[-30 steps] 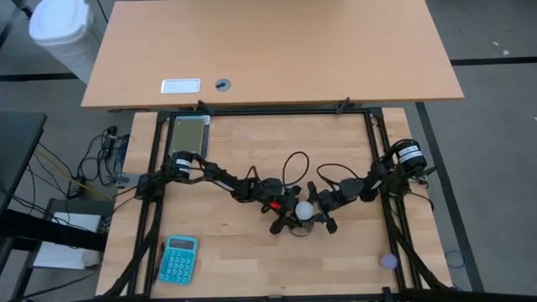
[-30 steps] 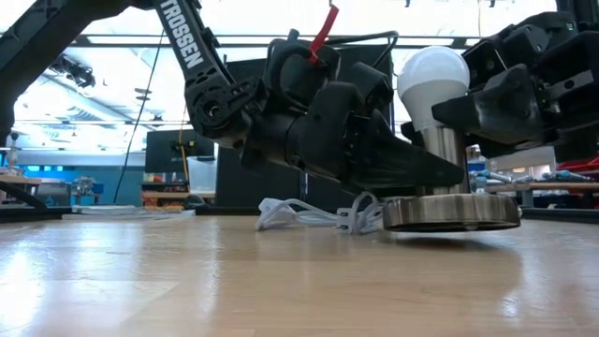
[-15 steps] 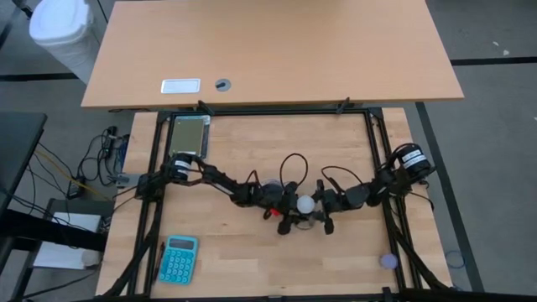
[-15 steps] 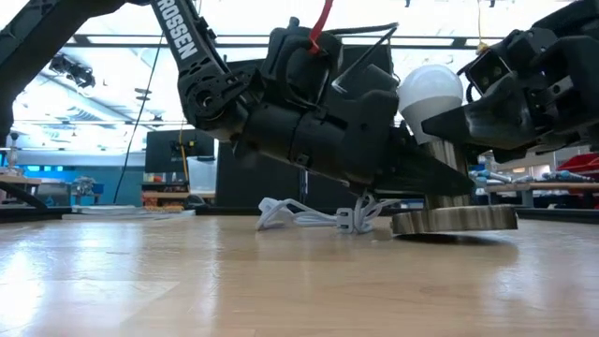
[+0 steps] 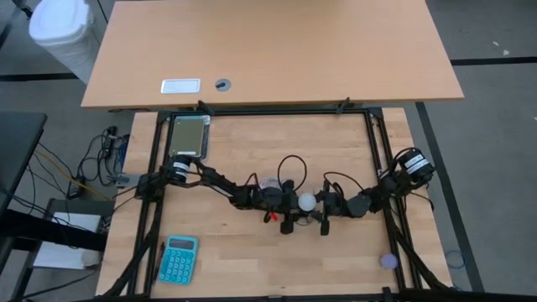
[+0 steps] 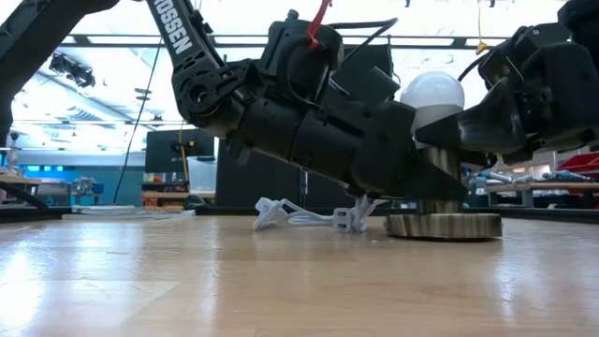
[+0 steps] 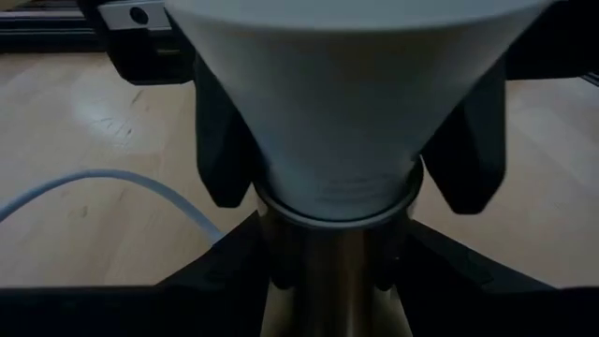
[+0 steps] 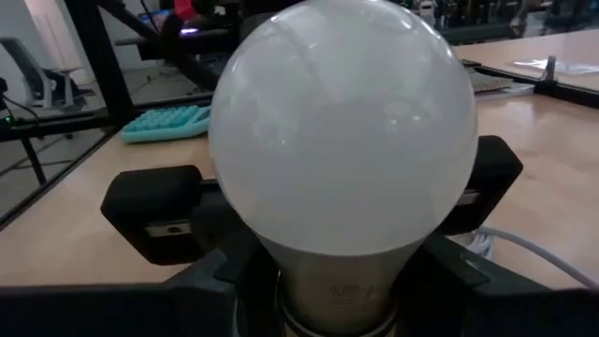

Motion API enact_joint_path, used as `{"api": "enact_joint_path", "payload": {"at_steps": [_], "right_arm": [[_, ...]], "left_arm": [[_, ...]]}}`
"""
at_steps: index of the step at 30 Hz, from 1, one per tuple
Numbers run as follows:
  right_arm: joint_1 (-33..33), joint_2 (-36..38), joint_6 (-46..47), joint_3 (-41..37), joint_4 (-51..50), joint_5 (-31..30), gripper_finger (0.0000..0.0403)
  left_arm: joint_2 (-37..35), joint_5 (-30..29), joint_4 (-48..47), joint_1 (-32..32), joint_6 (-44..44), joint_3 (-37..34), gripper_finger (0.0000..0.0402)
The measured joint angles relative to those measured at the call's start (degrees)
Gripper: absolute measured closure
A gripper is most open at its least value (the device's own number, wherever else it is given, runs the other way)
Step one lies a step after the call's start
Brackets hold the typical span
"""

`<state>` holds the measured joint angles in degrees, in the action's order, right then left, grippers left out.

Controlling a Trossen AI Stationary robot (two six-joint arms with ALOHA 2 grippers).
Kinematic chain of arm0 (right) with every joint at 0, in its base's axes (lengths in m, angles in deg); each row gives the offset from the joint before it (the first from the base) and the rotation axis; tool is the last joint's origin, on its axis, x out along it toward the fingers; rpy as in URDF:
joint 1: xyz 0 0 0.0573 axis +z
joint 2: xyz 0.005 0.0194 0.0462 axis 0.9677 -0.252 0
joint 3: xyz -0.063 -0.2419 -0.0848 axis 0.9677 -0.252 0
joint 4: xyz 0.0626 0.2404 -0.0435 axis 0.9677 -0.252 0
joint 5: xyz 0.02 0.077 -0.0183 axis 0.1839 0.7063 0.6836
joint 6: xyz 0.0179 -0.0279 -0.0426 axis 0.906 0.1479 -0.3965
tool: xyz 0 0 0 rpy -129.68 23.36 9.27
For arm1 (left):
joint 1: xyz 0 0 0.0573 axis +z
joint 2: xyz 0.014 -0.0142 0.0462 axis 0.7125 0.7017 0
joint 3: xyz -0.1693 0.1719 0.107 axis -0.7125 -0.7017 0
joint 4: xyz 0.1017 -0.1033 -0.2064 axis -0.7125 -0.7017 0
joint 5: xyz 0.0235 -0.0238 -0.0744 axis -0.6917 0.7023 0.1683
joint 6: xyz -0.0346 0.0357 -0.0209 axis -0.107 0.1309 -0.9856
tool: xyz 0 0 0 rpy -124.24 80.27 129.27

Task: Screw lightbulb
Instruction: Insert the lightbulb into the lamp

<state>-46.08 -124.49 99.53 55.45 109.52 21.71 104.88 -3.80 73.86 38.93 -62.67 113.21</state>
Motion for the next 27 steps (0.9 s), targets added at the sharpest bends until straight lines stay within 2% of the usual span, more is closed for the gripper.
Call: {"api": "enact_joint_path", "payload": {"at_steps": [9, 13, 17, 22, 27], "right_arm": [[0.5, 0.1, -0.1, 0.9, 0.9, -1.9, 0.0226], [0.6, 2.1, -0.9, 1.1, 0.4, -3.3, 0.0226], [0.7, 5.5, -2.4, 1.1, -1.3, -5.6, 0.0226], [1.0, 9.6, -2.6, 3.5, -10.5, -12.0, 0.0226], [1.1, 13.0, -0.1, 9.3, -26.8, -20.2, 0.0226]], "left_arm": [[-1.7, -0.4, -1.3, 0.0, 0.7, -0.1, 0.0208], [-2.8, -0.7, -1.9, 0.0, 1.1, -0.1, 0.0208], [-4.9, -3.4, -3.4, 0.0, 1.5, -0.2, 0.0208], [-6.2, -8.6, -6.3, -0.1, 1.5, 0.2, 0.0208], [-6.3, -17.1, -9.3, -1.1, 1.3, 1.8, 0.0208]]}}
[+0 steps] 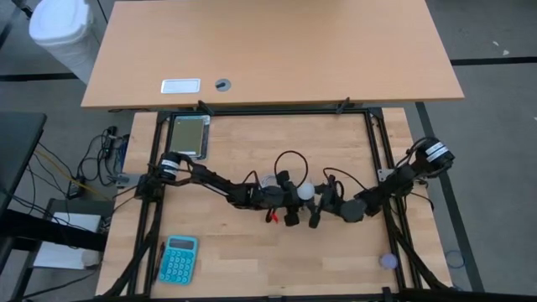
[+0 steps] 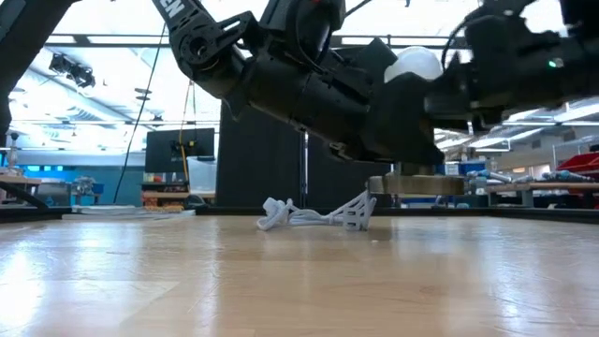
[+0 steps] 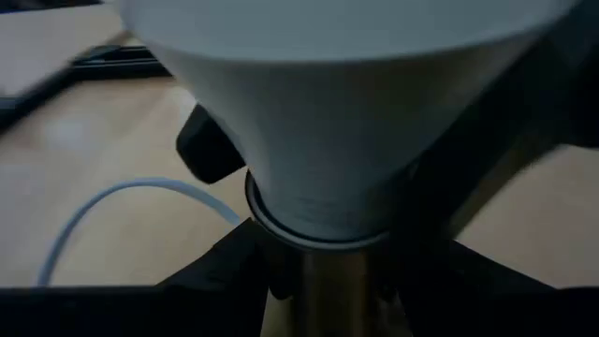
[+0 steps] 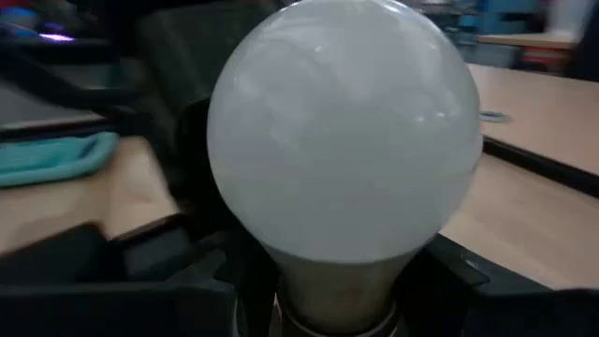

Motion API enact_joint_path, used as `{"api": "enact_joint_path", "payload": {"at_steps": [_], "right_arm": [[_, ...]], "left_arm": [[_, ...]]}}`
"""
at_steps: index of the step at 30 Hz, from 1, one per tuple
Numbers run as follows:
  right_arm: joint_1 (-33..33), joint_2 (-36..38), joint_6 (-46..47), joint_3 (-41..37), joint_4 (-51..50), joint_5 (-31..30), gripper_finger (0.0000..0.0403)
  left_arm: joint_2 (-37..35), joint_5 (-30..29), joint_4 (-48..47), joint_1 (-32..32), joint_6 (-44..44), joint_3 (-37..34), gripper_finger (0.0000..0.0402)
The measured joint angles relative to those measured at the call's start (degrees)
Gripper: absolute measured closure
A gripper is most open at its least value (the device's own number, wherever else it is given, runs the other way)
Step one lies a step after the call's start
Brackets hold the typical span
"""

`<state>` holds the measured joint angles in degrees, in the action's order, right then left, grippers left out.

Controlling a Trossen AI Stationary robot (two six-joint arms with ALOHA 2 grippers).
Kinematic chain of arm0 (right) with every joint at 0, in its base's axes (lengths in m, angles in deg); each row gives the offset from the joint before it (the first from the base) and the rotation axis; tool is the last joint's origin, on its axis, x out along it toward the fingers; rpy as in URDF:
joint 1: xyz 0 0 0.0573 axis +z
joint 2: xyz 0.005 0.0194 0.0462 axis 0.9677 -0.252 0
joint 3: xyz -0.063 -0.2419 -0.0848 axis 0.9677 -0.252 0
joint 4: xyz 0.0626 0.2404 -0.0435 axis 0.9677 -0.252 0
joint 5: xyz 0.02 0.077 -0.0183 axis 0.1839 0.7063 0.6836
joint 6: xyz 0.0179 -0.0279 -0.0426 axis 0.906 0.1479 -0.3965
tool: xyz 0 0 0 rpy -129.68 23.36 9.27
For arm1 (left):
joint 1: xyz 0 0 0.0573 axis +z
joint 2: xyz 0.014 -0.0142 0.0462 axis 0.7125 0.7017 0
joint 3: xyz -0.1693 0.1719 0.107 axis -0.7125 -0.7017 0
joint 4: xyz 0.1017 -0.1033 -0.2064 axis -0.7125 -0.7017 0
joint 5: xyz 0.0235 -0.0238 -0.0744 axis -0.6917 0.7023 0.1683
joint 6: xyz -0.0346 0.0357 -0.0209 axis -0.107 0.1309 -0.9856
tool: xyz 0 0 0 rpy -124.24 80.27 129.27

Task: Screw lightbulb
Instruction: Insert the lightbulb into the lamp

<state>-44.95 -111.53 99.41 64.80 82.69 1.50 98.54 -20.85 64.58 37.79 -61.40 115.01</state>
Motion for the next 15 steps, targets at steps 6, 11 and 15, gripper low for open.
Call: {"api": "enact_joint_path", "payload": {"at_steps": [6, 11, 15], "right_arm": [[0.3, 1.0, 3.7, 4.6, -9.9, -5.8, 0.0223], [0.4, 1.1, 3.9, 5.1, -10.1, -5.3, 0.0217], [0.7, 1.1, 4.5, 4.5, -8.7, -4.0, 0.0193]], "left_arm": [[0.0, -6.3, 0.1, -1.1, -0.3, 0.5, 0.0209], [-0.1, -7.0, 0.1, -1.4, -1.5, 0.5, 0.0209], [-0.1, -6.4, 0.0, -1.4, -1.5, 0.5, 0.0209]]}}
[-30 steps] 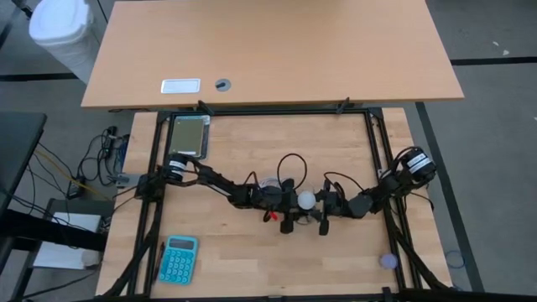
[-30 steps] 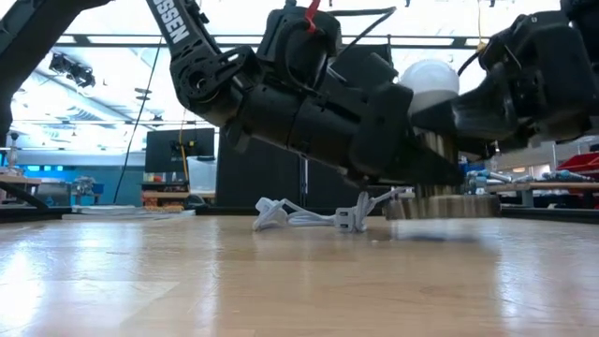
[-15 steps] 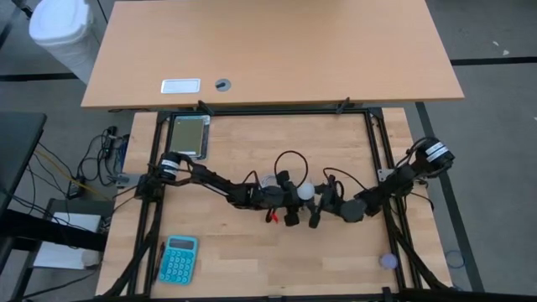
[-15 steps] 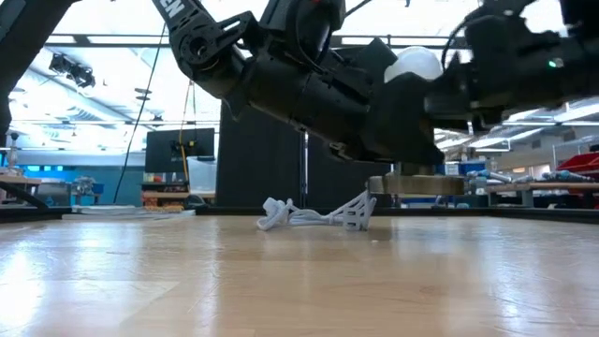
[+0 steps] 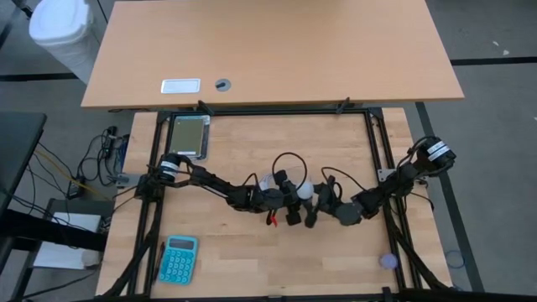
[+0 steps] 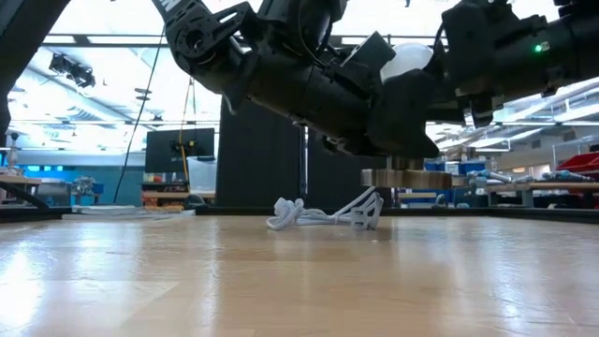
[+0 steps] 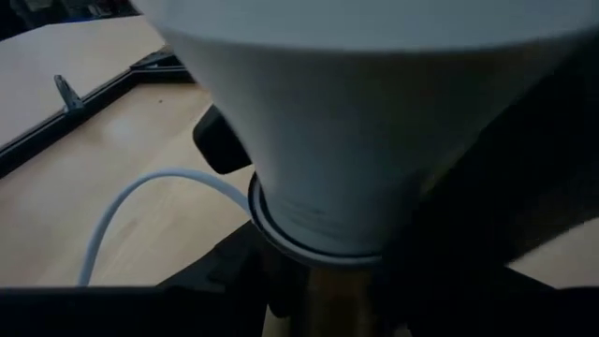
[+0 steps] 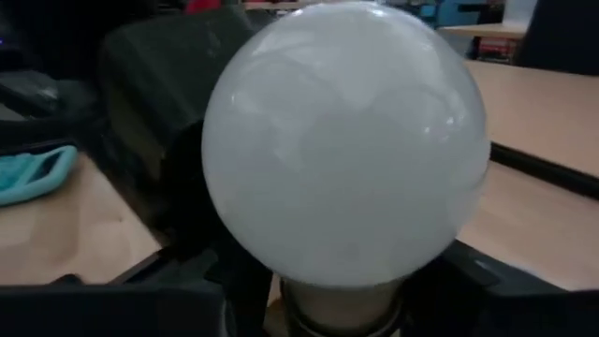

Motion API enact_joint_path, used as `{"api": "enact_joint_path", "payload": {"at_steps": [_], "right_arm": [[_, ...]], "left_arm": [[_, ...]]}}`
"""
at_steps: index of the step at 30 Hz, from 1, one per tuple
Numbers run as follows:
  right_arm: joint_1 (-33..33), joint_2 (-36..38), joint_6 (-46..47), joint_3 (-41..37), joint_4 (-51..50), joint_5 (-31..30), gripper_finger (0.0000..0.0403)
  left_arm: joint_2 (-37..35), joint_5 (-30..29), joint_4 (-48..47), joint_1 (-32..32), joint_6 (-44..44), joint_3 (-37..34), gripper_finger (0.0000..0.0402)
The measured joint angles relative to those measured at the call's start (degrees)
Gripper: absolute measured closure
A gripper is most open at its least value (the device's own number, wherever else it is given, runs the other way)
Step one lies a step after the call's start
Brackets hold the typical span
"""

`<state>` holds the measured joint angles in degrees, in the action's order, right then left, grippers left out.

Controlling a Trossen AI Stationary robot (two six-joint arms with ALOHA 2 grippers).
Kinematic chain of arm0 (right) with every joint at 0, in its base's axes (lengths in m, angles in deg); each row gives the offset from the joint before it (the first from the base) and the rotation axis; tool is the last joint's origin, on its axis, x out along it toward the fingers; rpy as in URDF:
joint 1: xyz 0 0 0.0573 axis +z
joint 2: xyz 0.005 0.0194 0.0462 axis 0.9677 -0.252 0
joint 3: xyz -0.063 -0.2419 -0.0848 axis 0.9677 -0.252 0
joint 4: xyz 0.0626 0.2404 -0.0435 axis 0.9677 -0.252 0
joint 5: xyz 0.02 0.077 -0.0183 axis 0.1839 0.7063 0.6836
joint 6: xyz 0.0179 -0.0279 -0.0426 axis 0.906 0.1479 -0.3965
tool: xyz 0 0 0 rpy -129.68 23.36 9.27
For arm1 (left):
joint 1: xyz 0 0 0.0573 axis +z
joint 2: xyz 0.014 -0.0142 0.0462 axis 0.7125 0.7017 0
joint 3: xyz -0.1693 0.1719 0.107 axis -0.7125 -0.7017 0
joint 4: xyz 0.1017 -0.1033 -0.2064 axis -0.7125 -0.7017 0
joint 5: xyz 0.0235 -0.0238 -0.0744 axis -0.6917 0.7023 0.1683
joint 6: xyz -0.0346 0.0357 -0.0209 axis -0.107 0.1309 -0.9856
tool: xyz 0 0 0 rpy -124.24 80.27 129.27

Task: Screw lightbulb
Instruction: Insert the lightbulb into the lamp

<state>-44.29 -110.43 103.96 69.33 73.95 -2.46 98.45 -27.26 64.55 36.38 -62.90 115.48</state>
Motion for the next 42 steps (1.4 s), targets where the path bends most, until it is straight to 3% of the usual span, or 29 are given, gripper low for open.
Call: {"api": "enact_joint_path", "payload": {"at_steps": [6, 12, 18, 23, 28, 35, 42], "right_arm": [[-0.2, 0.1, 0.6, -1.1, 2.1, 4.9, 0.0109], [2.9, 5.0, -4.9, -1.1, -4.9, 6.1, 0.0047], [3.3, 13.8, -5.8, -2.1, -17.9, 14.9, 0.0046], [3.0, 18.3, -7.2, -6.1, -17.4, 20.6, 0.0054], [1.4, 19.3, -8.5, -11.2, -9.7, 24.7, 0.0060], [-3.2, 15.8, -11.9, -18.0, 10.2, 32.9, 0.0071], [-8.5, 9.1, -13.9, -17.9, 18.6, 40.5, 0.0076]], "left_arm": [[0.0, 1.9, -0.7, -0.1, 0.1, -0.1, 0.0209], [0.0, 9.7, -0.4, 0.3, 1.1, 0.1, 0.0209], [0.0, 22.4, -1.6, 1.4, 2.4, 0.2, 0.0209], [0.0, 31.8, -1.6, 2.3, 4.8, 0.1, 0.0209], [0.0, 40.6, -1.4, 3.3, 6.2, 0.1, 0.0209], [0.0, 49.6, -0.2, 5.8, 6.0, 0.0, 0.0209], [0.0, 55.5, 0.8, 8.4, 6.2, 0.0, 0.0209]]}}
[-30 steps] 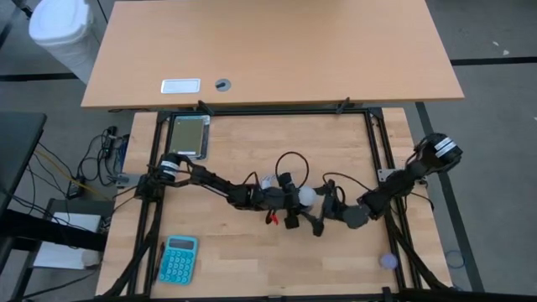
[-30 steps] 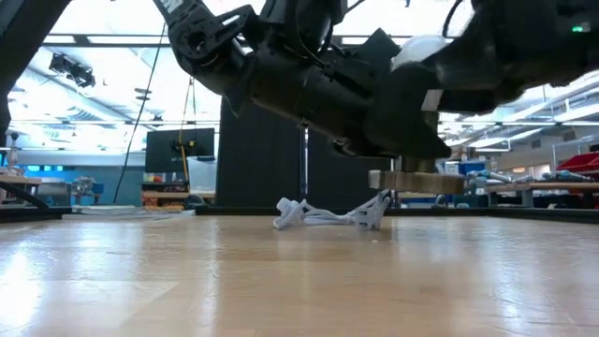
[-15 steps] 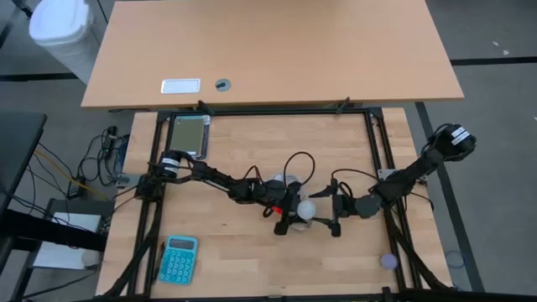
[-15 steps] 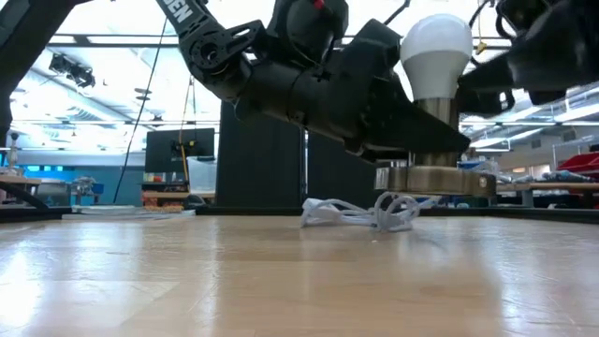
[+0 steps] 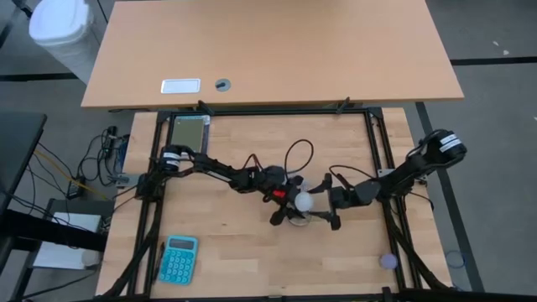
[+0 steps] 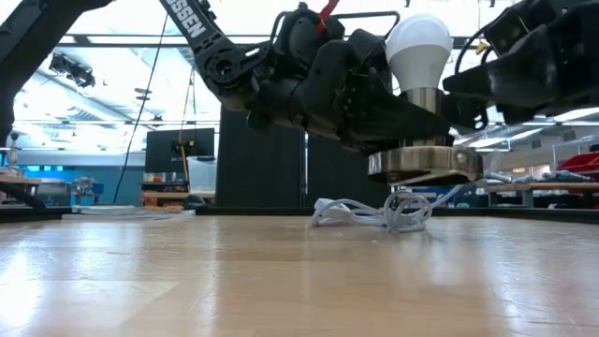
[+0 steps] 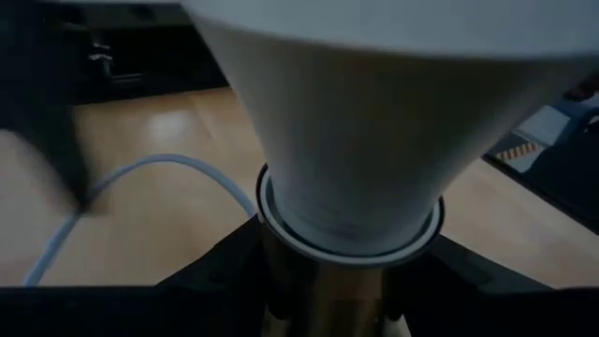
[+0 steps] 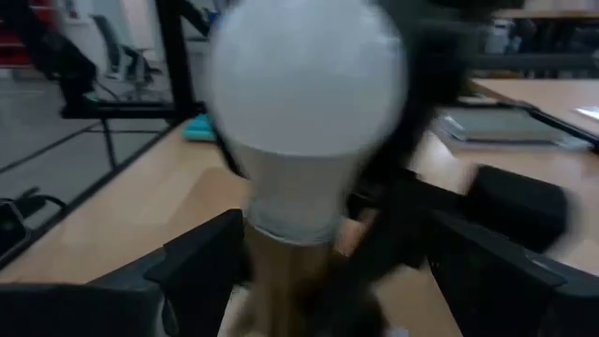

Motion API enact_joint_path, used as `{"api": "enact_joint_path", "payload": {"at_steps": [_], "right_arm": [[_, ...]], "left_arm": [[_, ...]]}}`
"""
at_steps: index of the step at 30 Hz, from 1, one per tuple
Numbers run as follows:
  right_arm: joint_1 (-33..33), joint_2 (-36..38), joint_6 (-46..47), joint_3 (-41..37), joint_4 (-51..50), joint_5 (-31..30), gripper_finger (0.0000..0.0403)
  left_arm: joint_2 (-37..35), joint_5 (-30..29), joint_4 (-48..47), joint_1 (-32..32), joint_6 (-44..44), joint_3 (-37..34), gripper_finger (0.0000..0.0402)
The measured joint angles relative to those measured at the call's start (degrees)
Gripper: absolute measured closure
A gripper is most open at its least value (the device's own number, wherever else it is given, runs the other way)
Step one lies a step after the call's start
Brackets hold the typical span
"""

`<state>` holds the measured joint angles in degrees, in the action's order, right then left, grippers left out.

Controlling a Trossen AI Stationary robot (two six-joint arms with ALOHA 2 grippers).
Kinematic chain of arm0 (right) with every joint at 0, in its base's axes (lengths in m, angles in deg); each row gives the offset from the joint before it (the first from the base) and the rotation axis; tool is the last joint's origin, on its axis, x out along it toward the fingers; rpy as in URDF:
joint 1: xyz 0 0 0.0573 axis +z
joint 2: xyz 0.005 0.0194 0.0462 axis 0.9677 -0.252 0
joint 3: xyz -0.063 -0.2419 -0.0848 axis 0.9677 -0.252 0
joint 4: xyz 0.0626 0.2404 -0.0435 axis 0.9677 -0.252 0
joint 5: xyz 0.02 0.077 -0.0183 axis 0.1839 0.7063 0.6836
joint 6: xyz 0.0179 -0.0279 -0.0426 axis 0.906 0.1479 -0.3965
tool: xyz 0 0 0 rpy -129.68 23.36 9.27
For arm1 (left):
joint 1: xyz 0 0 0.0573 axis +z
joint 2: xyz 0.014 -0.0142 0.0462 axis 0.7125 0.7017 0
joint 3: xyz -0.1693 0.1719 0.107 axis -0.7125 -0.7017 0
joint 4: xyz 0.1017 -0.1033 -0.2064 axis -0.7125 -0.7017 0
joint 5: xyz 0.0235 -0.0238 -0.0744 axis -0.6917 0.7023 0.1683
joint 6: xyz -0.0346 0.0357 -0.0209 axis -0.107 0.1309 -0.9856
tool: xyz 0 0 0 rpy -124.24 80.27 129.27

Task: Screw lightbulb
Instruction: Insert the lightbulb into the lamp

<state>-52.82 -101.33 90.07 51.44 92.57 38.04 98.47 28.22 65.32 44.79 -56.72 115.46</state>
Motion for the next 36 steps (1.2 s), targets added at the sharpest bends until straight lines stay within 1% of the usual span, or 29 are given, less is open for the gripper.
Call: {"api": "enact_joint_path", "payload": {"at_steps": [7, 11, 15, 19, 23, 28, 32, 36], "right_arm": [[-3.6, -6.8, -2.4, 0.4, 10.9, 7.9, 0.0081], [-5.6, -8.8, -1.9, 0.6, 13.9, 11.1, 0.0092], [-7.3, -10.0, 1.0, 1.1, 16.1, 14.5, 0.0096], [-7.7, -10.1, 2.6, 2.4, 14.1, 14.8, 0.0097], [-7.7, -10.1, 2.6, 2.7, 15.2, 14.8, 0.0097], [-7.8, -10.1, 2.7, 2.9, 14.9, 13.3, 0.0099], [-7.8, -10.1, 3.1, 2.9, 14.8, 12.7, 0.0126], [-7.8, -10.1, 3.1, 2.9, 13.9, 12.3, 0.0176]], "left_arm": [[0.0, 4.4, 2.5, 1.0, -1.8, 0.0, 0.0209], [0.0, 4.5, 2.2, 1.0, -2.1, 0.0, 0.0209], [0.0, 4.3, 2.0, 1.0, -2.8, 0.0, 0.0209], [0.0, 3.9, 1.6, 1.0, -3.2, 0.0, 0.0209], [0.0, 3.9, 1.6, 1.0, -3.2, 0.0, 0.0209], [0.0, 3.8, 1.3, 0.9, -3.4, 0.0, 0.0209], [0.0, 2.9, 0.5, 0.9, -3.9, 0.0, 0.0209], [0.0, 2.1, 0.4, 1.1, -4.7, 0.0, 0.0209]]}}
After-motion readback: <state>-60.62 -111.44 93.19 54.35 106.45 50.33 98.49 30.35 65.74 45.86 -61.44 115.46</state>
